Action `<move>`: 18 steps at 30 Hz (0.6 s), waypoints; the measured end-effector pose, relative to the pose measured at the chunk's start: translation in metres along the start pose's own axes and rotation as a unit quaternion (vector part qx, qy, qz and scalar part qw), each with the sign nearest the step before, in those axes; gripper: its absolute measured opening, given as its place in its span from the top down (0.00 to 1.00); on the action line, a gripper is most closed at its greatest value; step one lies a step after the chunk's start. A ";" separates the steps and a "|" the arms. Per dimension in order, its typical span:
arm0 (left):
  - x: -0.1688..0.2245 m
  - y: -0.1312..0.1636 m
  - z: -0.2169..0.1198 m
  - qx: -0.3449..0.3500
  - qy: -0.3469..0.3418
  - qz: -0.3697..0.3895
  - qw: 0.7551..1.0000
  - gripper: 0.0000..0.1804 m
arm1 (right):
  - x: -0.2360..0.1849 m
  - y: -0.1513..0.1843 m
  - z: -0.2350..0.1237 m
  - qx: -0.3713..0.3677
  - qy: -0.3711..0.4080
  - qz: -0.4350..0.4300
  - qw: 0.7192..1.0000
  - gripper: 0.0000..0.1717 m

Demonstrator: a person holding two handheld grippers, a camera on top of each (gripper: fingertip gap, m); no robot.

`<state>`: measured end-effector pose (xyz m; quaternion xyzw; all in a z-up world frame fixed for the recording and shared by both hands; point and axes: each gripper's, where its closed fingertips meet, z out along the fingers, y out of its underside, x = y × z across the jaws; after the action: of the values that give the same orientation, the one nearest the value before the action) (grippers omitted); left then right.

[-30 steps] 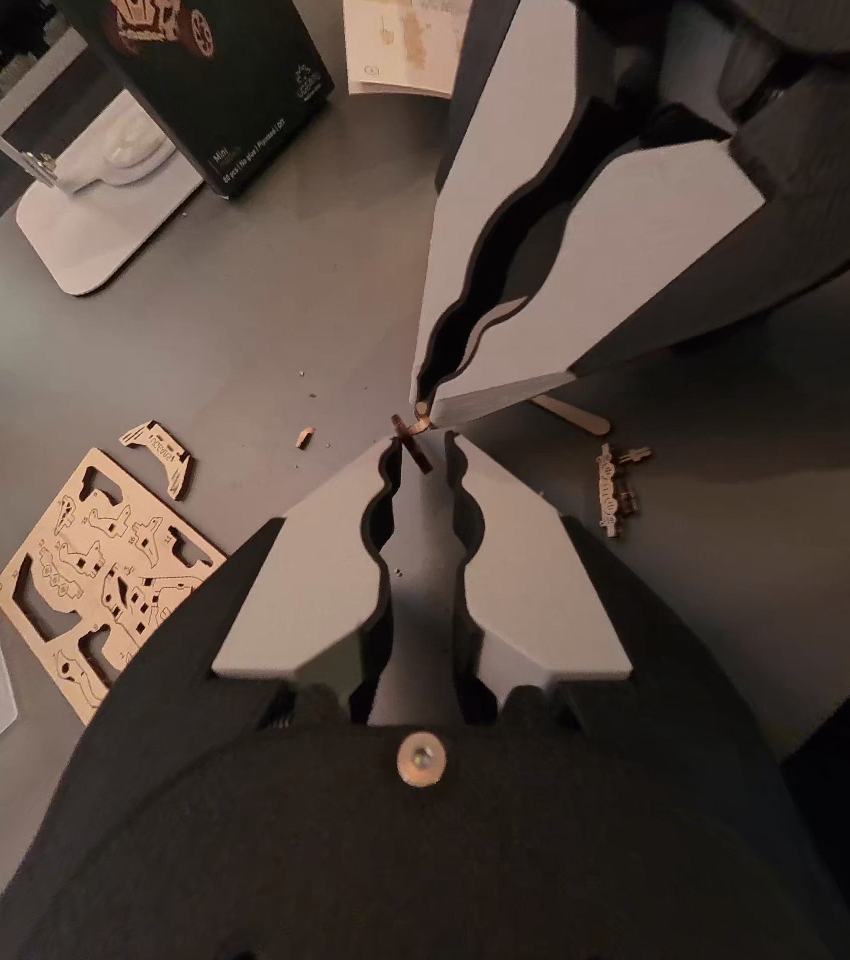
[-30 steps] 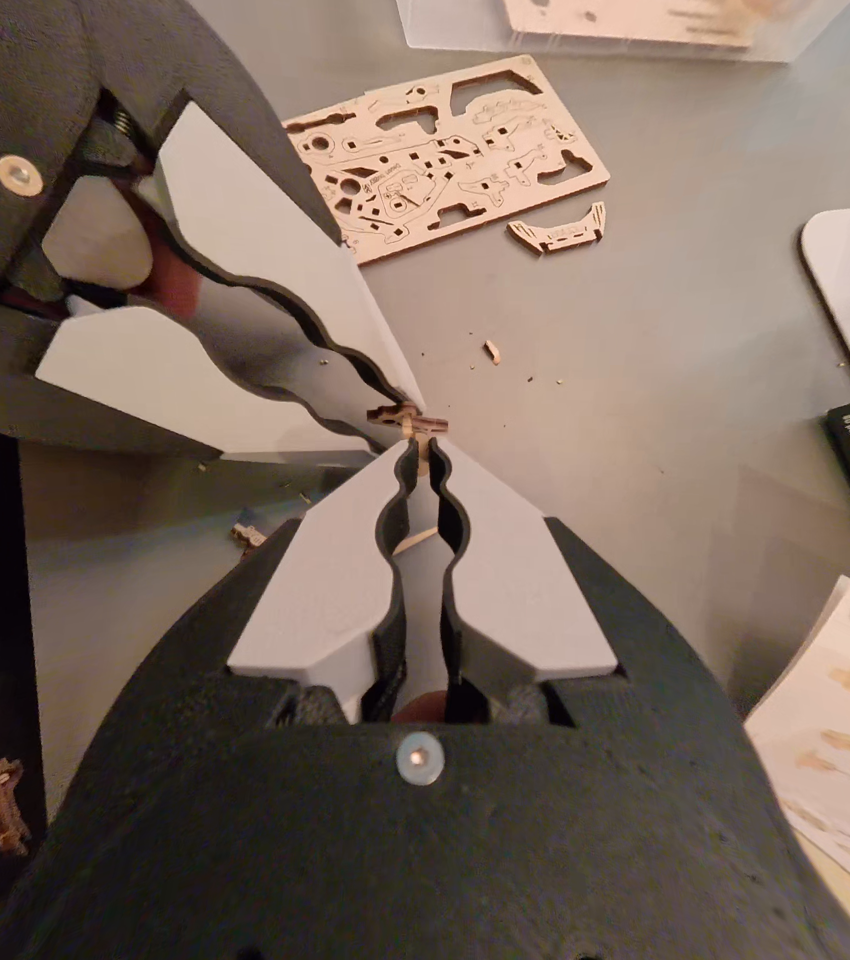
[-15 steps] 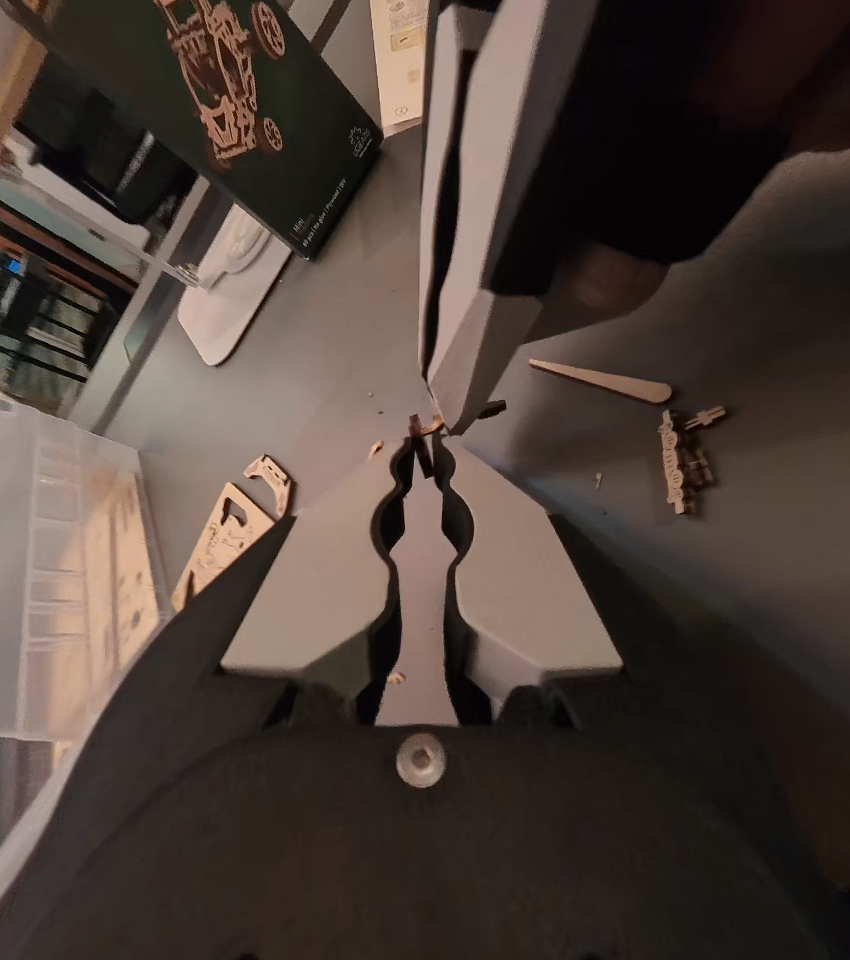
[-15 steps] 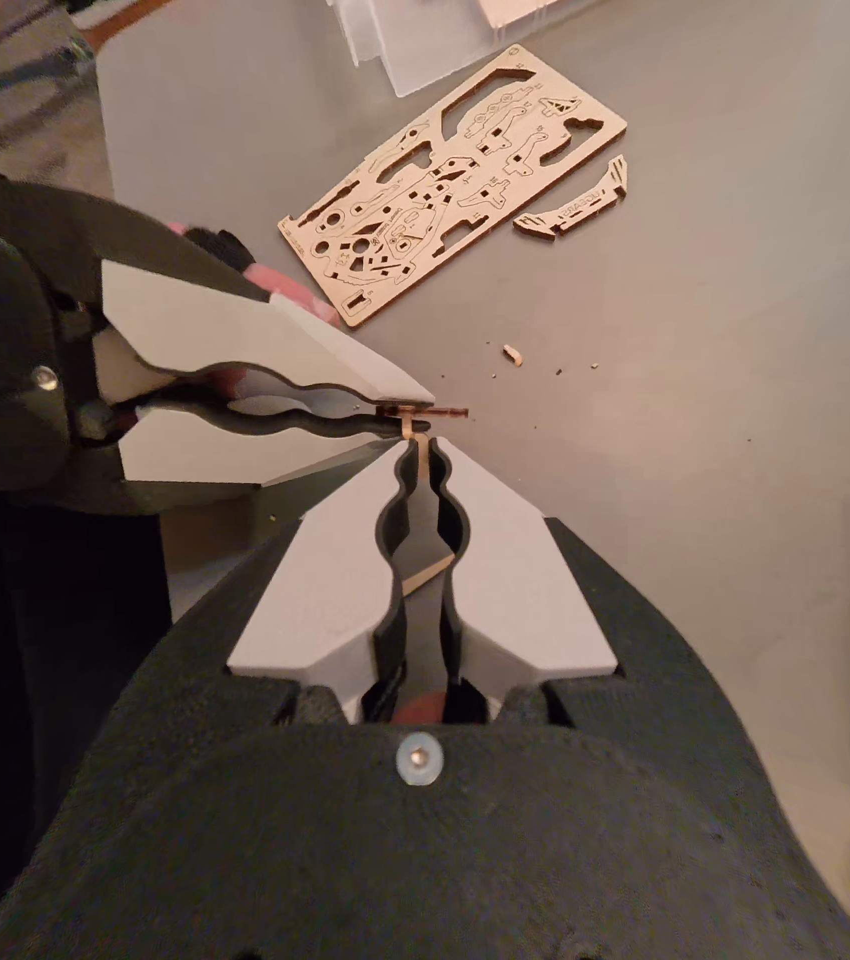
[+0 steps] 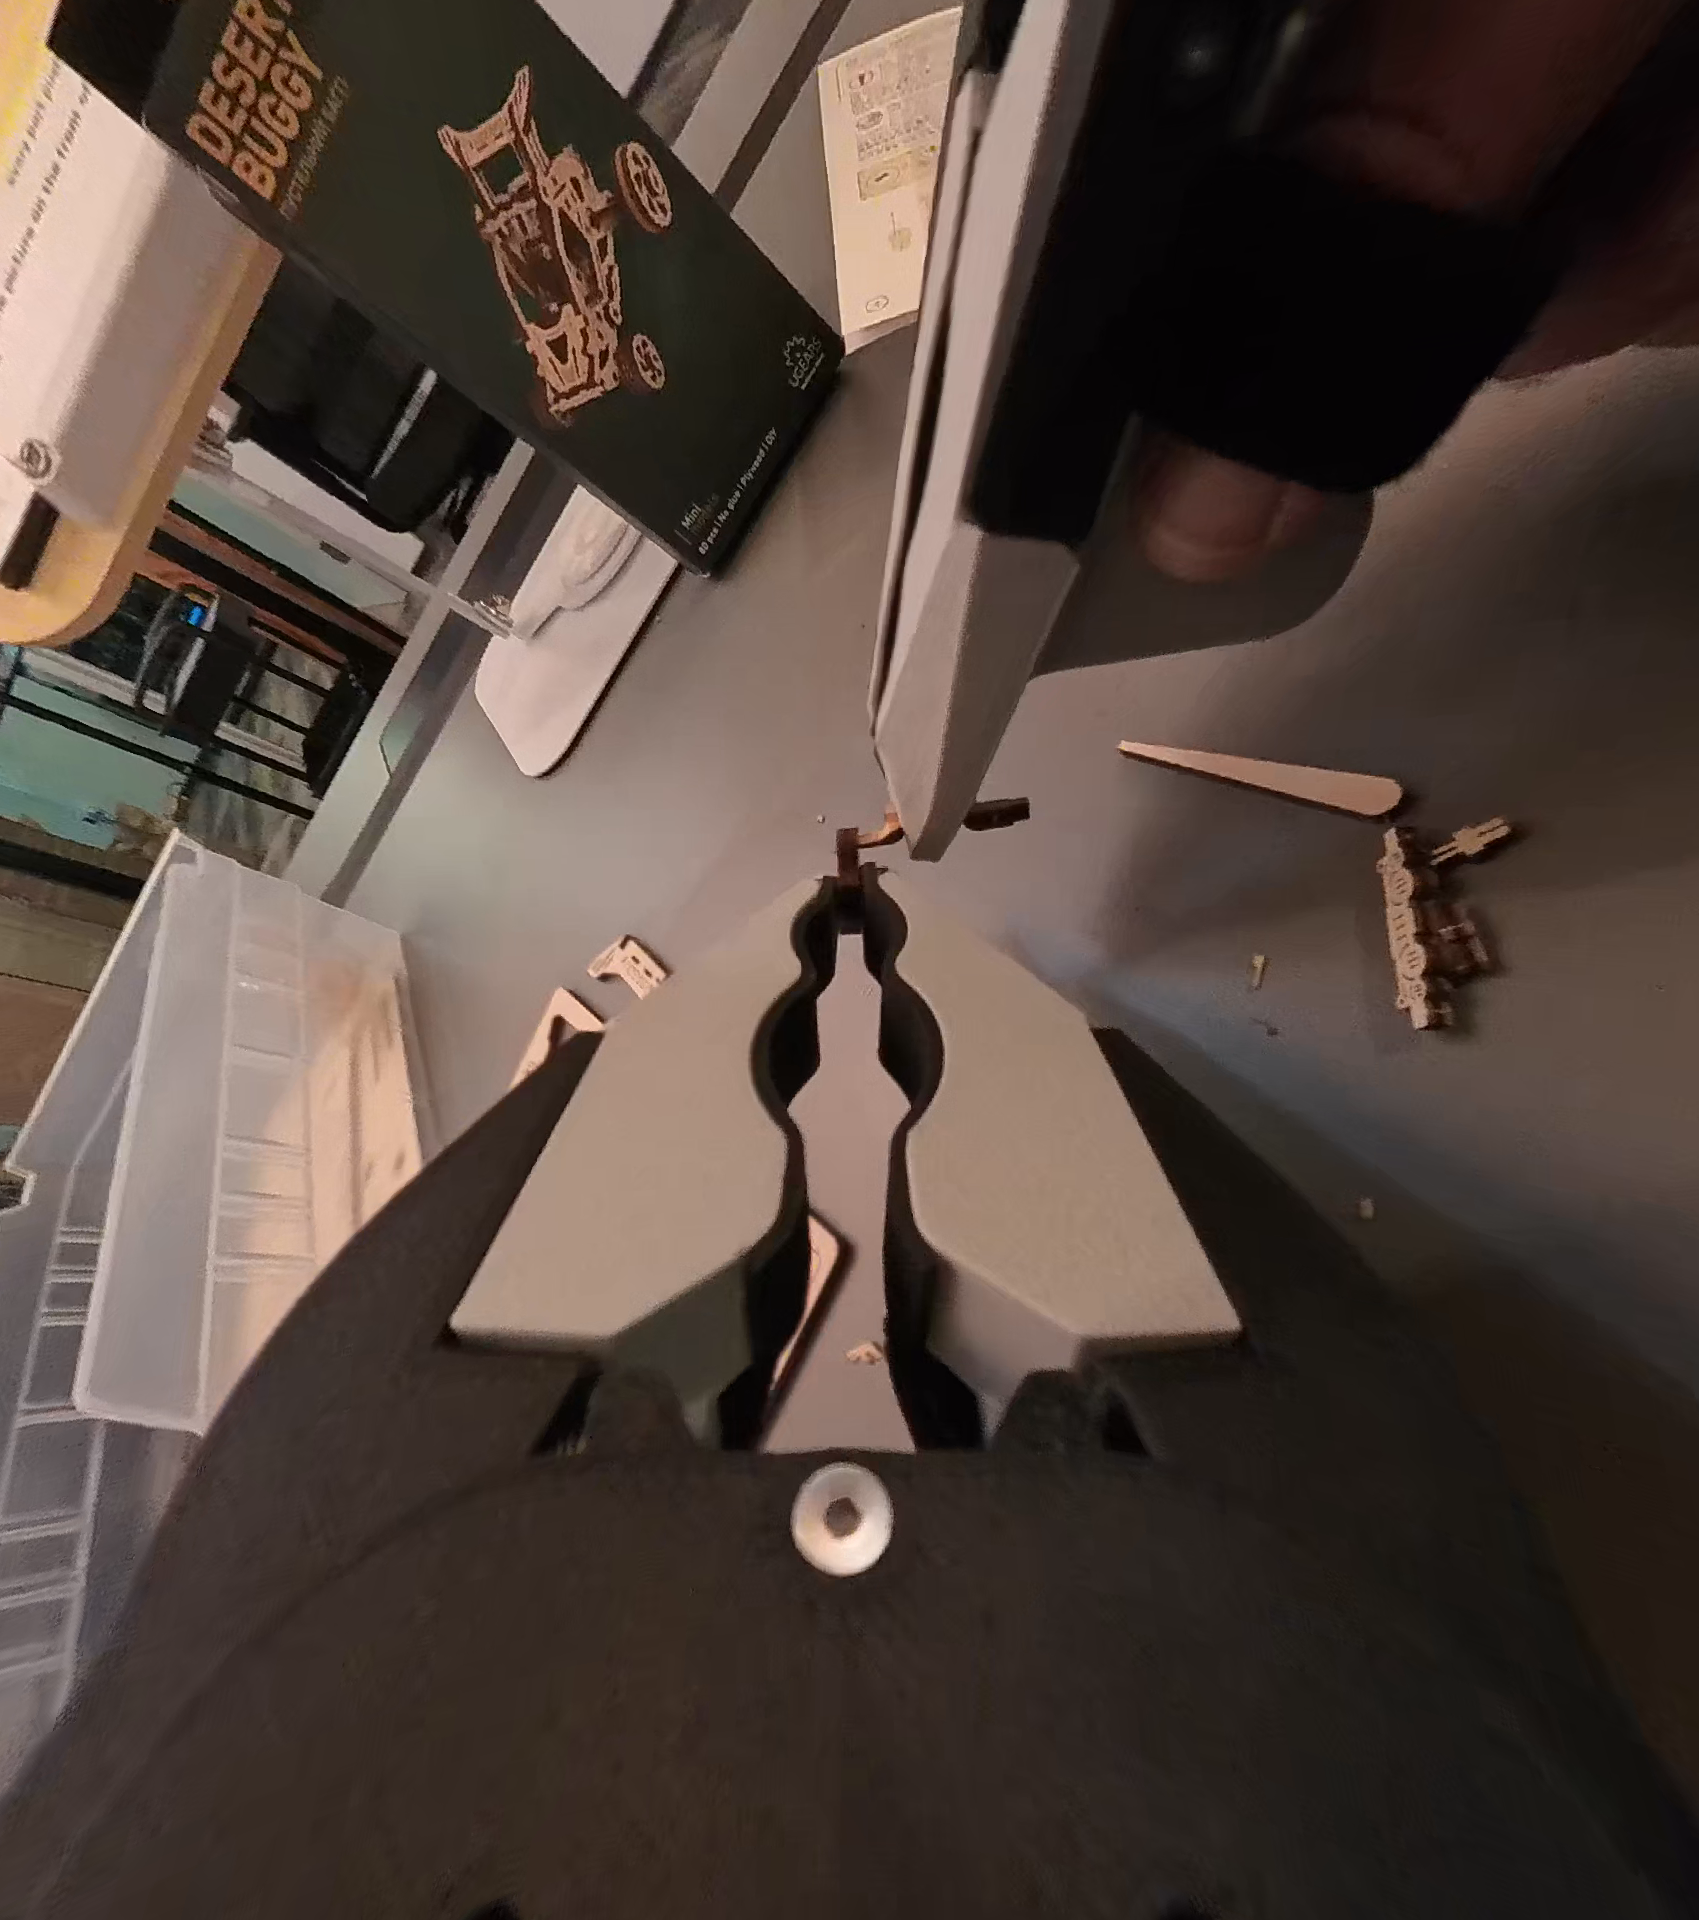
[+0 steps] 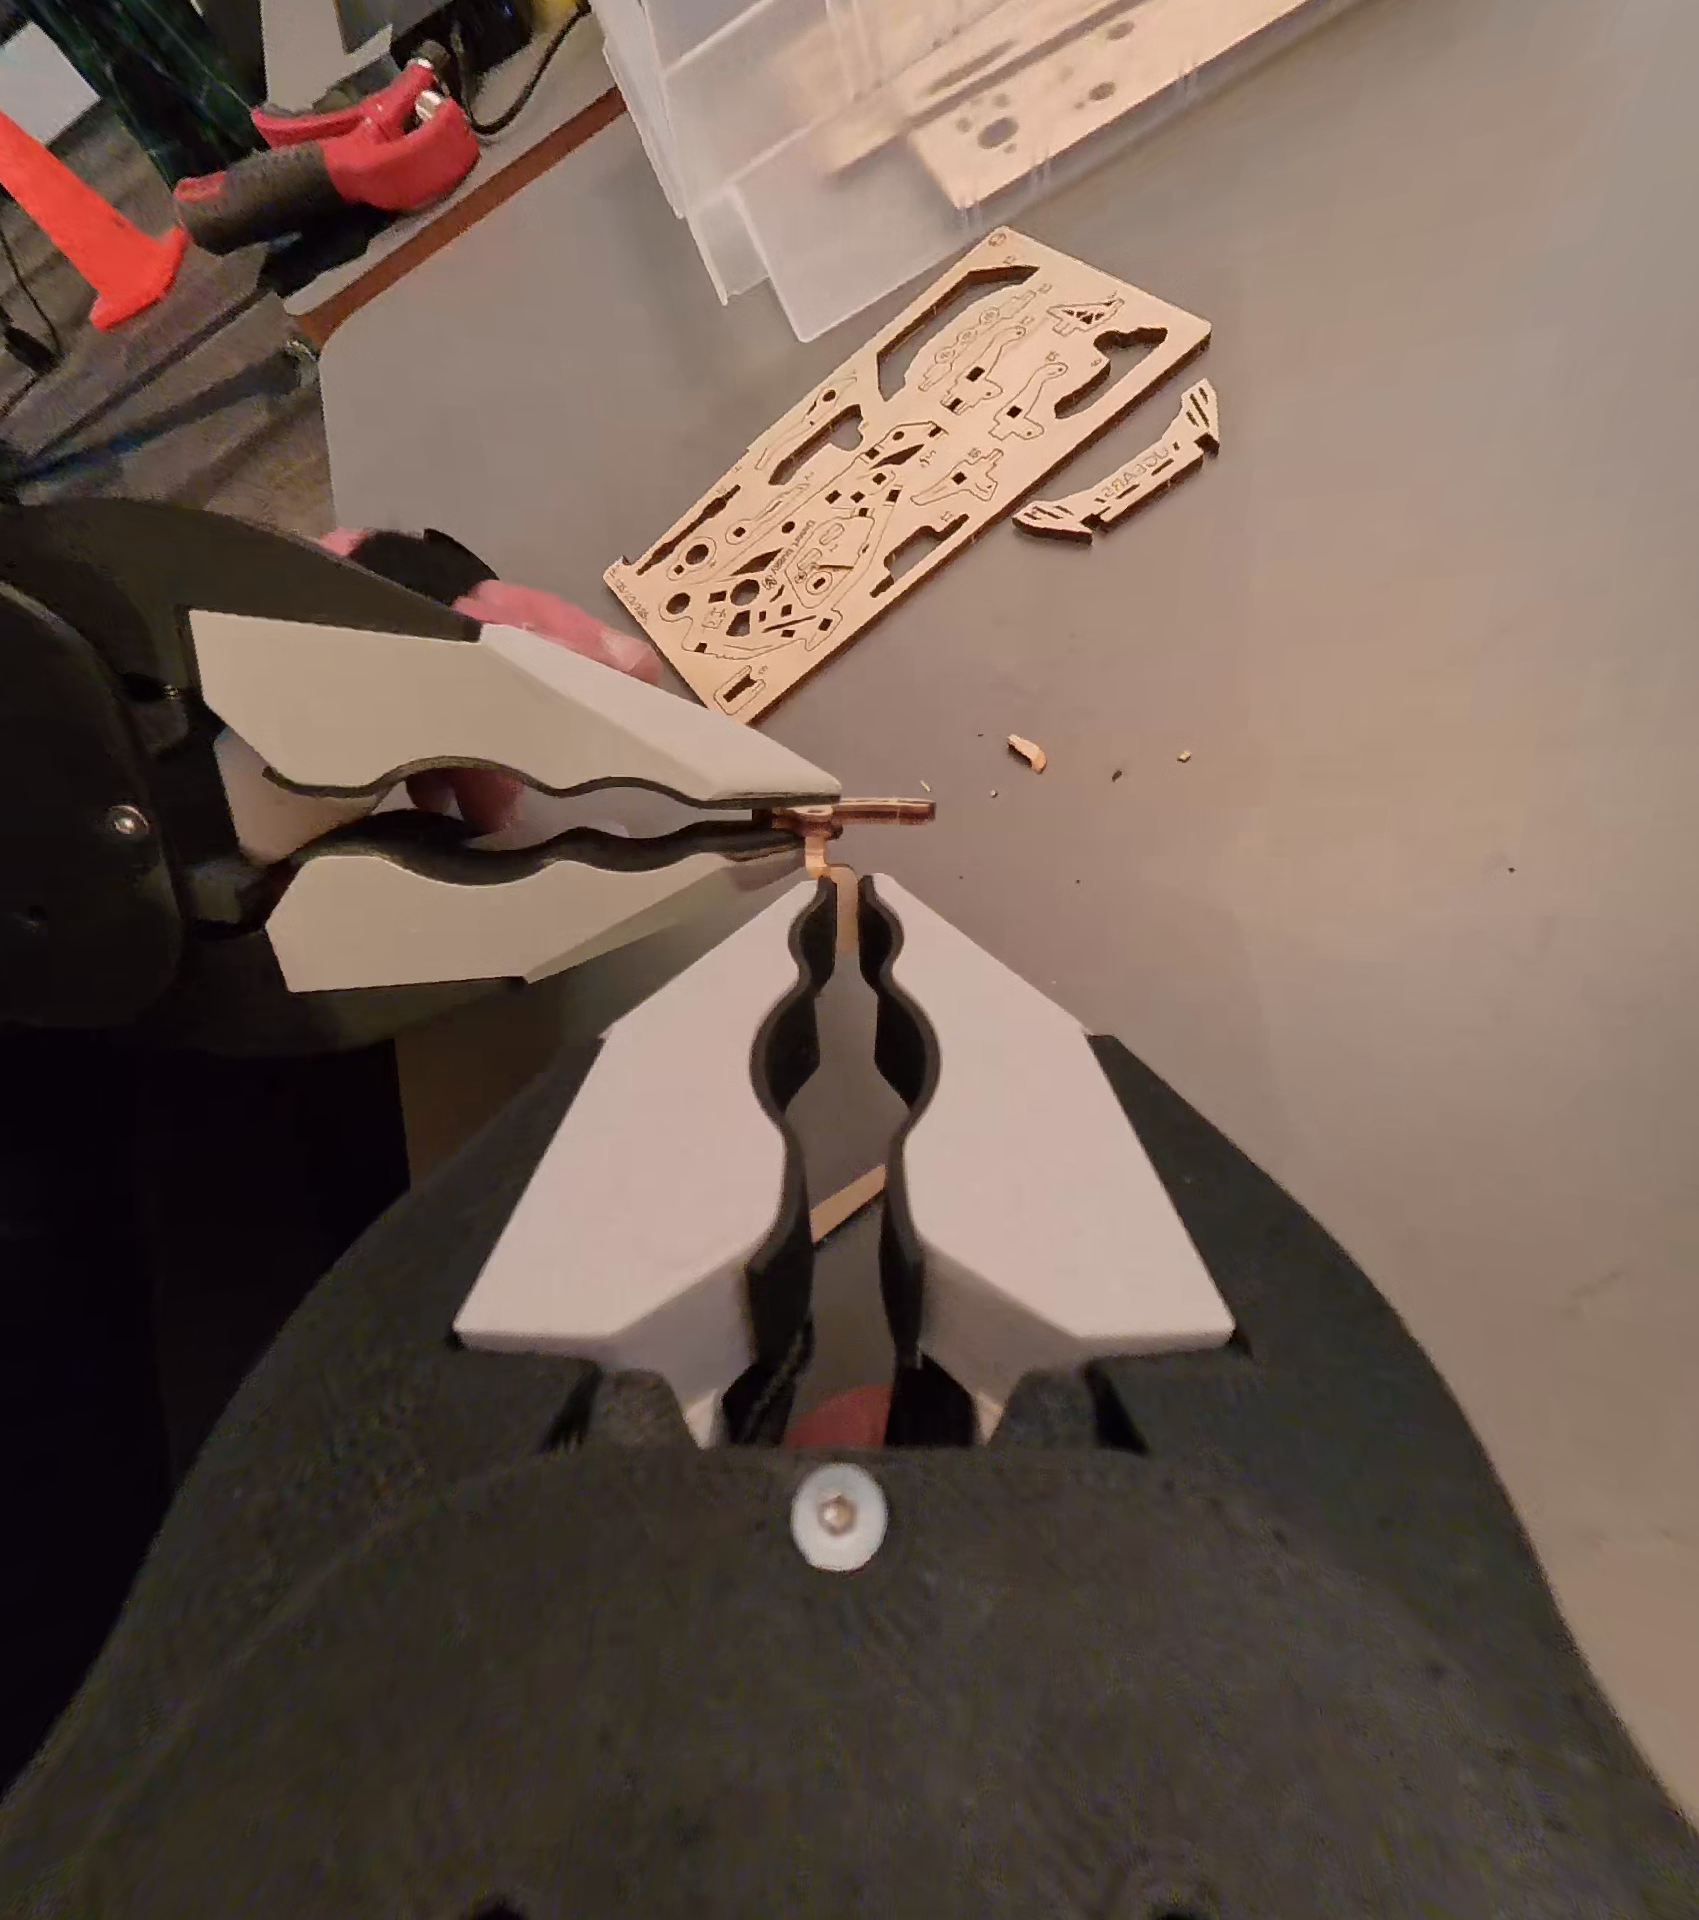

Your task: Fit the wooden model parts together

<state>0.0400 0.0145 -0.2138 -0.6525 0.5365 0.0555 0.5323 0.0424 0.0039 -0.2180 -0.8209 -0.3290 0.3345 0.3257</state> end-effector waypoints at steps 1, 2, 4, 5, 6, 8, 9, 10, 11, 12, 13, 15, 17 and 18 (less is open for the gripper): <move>0.000 0.000 0.000 -0.001 -0.001 0.007 1.000 0.99 | 0.000 0.000 0.000 0.000 -0.002 0.004 1.000 0.99; -0.001 -0.001 0.000 0.001 -0.003 0.010 1.000 0.99 | 0.000 -0.001 0.000 0.003 -0.006 0.010 1.000 0.99; -0.001 -0.002 -0.001 0.004 0.001 0.008 1.000 1.00 | -0.001 -0.002 -0.001 0.008 -0.013 0.020 1.000 0.99; -0.002 -0.002 -0.001 0.004 0.004 -0.002 1.000 1.00 | -0.001 -0.003 -0.001 0.012 -0.015 0.023 1.000 0.99; -0.002 -0.002 -0.002 0.002 0.004 -0.004 1.000 1.00 | -0.002 -0.003 -0.001 0.015 -0.016 0.029 0.999 0.99; -0.003 -0.002 -0.002 0.000 0.000 0.002 1.000 0.99 | -0.002 -0.004 0.000 0.019 -0.015 0.034 0.999 0.99; -0.003 -0.001 -0.002 -0.001 0.000 -0.001 1.000 1.00 | -0.003 -0.004 0.000 0.019 -0.014 0.036 0.999 0.99; -0.002 -0.001 -0.002 -0.004 0.001 0.002 1.000 1.00 | -0.002 -0.003 0.000 0.016 -0.012 0.036 0.999 0.99; -0.002 0.000 -0.002 -0.004 -0.003 0.012 1.000 0.99 | -0.002 -0.003 0.001 0.013 -0.009 0.035 0.999 0.99; -0.001 0.001 -0.002 -0.007 -0.003 0.012 1.000 0.99 | -0.002 -0.002 0.001 0.009 -0.002 0.031 0.999 0.99; 0.001 0.002 -0.001 -0.014 0.004 -0.003 1.000 0.99 | -0.001 0.000 0.002 0.004 0.006 0.026 1.000 0.99; 0.002 0.004 -0.001 -0.020 0.006 -0.011 1.000 0.99 | 0.000 0.001 0.004 0.003 0.014 0.024 1.000 0.99; 0.003 0.005 -0.001 -0.023 0.005 -0.011 1.000 0.99 | 0.000 0.002 0.005 0.002 0.021 0.020 1.000 0.99; 0.002 0.006 0.000 -0.025 0.006 -0.018 1.000 1.00 | 0.000 0.001 0.006 0.001 0.024 0.018 1.000 0.99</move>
<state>0.0359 0.0137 -0.2191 -0.6752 0.5262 0.0554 0.5139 0.0384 0.0052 -0.2225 -0.8339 -0.3058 0.3213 0.3285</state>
